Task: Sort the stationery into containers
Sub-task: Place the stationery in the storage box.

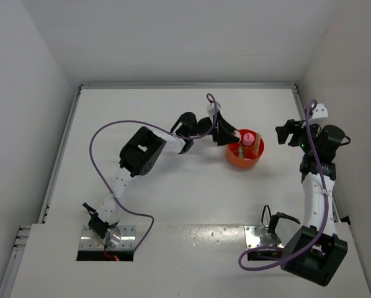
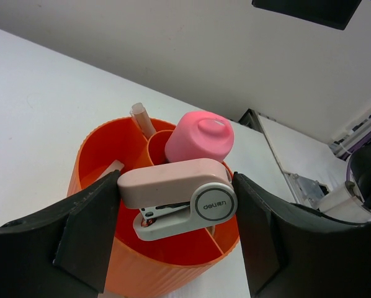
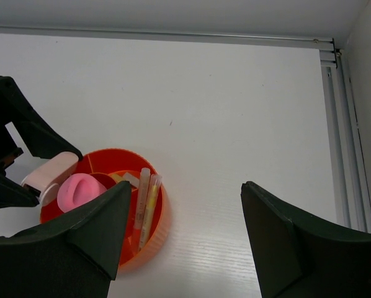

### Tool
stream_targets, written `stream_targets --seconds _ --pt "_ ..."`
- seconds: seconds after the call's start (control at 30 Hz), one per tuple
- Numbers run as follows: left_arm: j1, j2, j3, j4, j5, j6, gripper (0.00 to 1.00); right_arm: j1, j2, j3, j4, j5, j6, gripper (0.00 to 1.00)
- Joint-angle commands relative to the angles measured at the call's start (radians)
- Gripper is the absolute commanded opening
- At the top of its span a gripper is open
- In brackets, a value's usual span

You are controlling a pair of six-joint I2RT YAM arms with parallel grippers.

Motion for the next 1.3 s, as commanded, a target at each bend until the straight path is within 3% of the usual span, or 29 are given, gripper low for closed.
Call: stream_targets --seconds 0.0,0.43,0.73,1.27 --pt "0.007 0.018 0.051 0.055 0.007 0.005 0.4 -0.01 0.001 -0.002 0.03 -0.021 -0.008 0.72" --pt "0.007 0.046 0.06 0.035 0.007 0.014 0.42 -0.019 0.001 -0.002 0.039 -0.04 -0.008 0.72" --pt "0.007 0.046 0.06 0.008 -0.011 0.014 0.53 -0.028 0.001 -0.011 0.039 -0.04 -0.008 0.72" --pt "0.007 0.027 0.06 -0.012 -0.02 0.033 0.61 -0.028 0.001 -0.011 0.039 -0.049 0.001 0.72"
